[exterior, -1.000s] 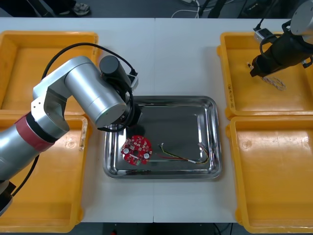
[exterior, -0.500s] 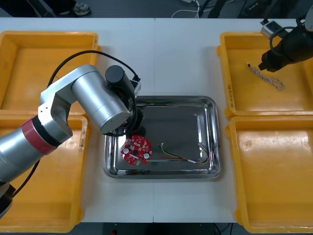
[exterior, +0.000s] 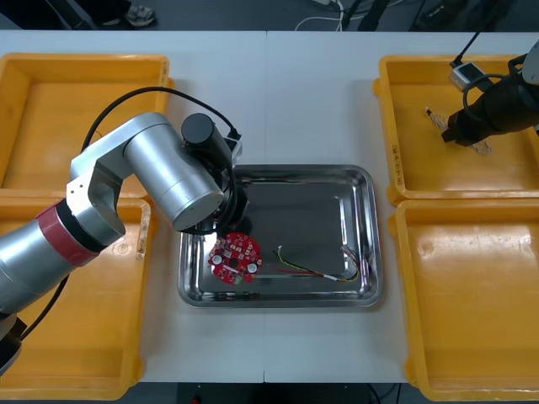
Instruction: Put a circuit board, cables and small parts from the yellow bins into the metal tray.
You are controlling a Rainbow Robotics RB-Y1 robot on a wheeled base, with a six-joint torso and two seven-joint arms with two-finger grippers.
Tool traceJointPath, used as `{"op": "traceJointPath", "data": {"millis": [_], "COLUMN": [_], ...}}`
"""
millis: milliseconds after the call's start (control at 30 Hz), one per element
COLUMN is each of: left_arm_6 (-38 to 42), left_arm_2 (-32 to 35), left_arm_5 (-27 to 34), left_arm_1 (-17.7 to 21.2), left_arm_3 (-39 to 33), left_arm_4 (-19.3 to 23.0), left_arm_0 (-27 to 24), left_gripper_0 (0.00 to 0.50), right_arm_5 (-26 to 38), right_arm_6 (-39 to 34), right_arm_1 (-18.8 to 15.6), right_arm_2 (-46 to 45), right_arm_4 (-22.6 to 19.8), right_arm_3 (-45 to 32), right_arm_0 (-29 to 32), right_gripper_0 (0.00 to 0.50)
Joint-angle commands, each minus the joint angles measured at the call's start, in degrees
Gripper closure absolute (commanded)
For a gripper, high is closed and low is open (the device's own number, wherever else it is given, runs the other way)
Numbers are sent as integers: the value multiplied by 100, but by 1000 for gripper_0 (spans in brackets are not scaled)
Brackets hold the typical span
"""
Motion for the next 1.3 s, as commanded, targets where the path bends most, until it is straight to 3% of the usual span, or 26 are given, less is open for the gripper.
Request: {"op": "traceJointPath", "data": {"millis": [33,400,667,1033,1067,1100,1133,1167,1267,1300], "left_arm_6": [545,536,334,-729,-879,-1019,-1098,-1239,-1582,-1722], "left_arm_2": [-96,-8,818,2224,2347,2470,2532,2646,2892,2980], "left_arm_5": [-105,71,1231,2576,2682,2739,2739,2739,2739,2739], "left_arm_1": [-92,-83,-83,-39,-22,5,22,58,145,172], "left_arm_3": [-50,-129,-498,-542,-542,-525,-507,-498,-419,-340], "left_arm_4": [49,75,568,1139,1148,1165,1165,1174,1183,1192], "left_arm_0": [19,-77,-403,-816,-851,-868,-877,-877,-886,-895], "left_gripper_0": [0,0,0,0,0,0,0,0,0,0], "right_arm_5": [-84,-357,-550,-620,-620,-620,-620,-620,-620,-620], "right_arm_6": [150,98,80,106,115,115,115,115,124,142], "right_arm_1": [-163,-22,101,162,162,171,162,171,171,171], "right_arm_2": [30,30,30,30,30,30,30,30,30,30], "right_arm_4": [-59,-59,-85,-164,-164,-164,-164,-164,-173,-173], "right_arm_3": [-62,-62,-62,-62,-62,-62,-62,-53,-62,-62], "right_arm_0": [19,107,213,309,309,309,309,318,327,327], "right_gripper_0": [0,0,0,0,56,192,250,391,500,500]}}
